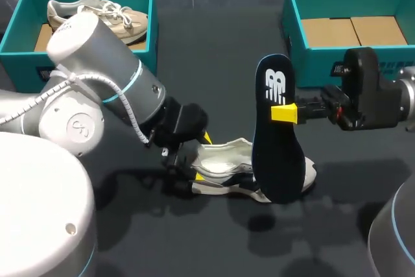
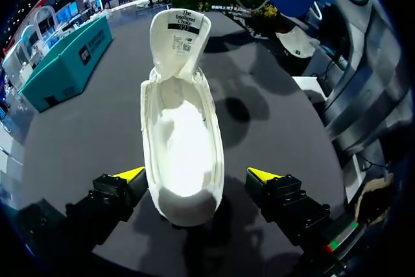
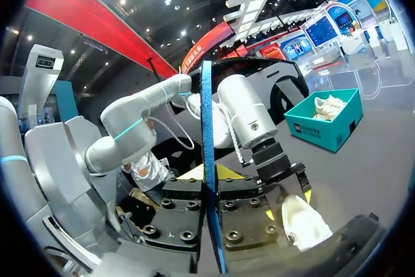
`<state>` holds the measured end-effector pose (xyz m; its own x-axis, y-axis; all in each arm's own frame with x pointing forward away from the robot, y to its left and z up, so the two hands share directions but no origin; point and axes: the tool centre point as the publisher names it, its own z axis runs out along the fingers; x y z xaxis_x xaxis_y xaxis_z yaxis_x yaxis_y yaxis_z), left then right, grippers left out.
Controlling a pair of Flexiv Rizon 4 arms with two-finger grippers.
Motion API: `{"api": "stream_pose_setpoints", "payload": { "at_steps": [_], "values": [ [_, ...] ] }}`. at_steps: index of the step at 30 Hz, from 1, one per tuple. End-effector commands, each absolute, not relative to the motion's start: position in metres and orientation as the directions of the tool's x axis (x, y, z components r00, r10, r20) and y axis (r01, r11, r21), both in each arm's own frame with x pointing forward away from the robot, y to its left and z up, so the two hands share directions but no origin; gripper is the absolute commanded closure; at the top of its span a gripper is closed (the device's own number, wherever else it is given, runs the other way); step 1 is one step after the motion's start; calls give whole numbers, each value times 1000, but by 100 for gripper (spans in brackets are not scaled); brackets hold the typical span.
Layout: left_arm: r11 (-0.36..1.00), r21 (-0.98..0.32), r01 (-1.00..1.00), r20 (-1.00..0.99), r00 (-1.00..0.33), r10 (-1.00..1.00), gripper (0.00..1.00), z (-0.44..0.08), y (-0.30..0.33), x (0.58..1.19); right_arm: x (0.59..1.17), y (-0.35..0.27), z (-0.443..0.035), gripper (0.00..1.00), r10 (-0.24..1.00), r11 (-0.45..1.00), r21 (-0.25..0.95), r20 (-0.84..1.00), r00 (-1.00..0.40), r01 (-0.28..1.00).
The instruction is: Take the shoe out of the shoebox, open the shoe tongue, remove and reinsert the insole, then place the shoe into the shoebox
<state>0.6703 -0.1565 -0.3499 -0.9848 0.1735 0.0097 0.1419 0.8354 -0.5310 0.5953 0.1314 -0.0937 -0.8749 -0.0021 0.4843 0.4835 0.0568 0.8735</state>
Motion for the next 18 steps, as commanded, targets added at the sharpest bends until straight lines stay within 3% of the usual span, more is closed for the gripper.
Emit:
{"api": "stream_pose_setpoints", "payload": {
  "at_steps": [1, 10, 18],
  "values": [
    [846, -507, 167, 23, -978, 207, 0, -349, -158, 671, 594, 133, -94, 100, 0, 56, 873, 485, -875, 484],
    [951, -295, 88, 44, -993, 105, 0, -350, -163, 682, 594, 133, -94, 100, 0, 56, 873, 485, -875, 484],
    [973, -220, 77, 49, -995, 90, 0, -345, -173, 686, 594, 133, -94, 100, 0, 56, 873, 485, -875, 484]
  ]
}}
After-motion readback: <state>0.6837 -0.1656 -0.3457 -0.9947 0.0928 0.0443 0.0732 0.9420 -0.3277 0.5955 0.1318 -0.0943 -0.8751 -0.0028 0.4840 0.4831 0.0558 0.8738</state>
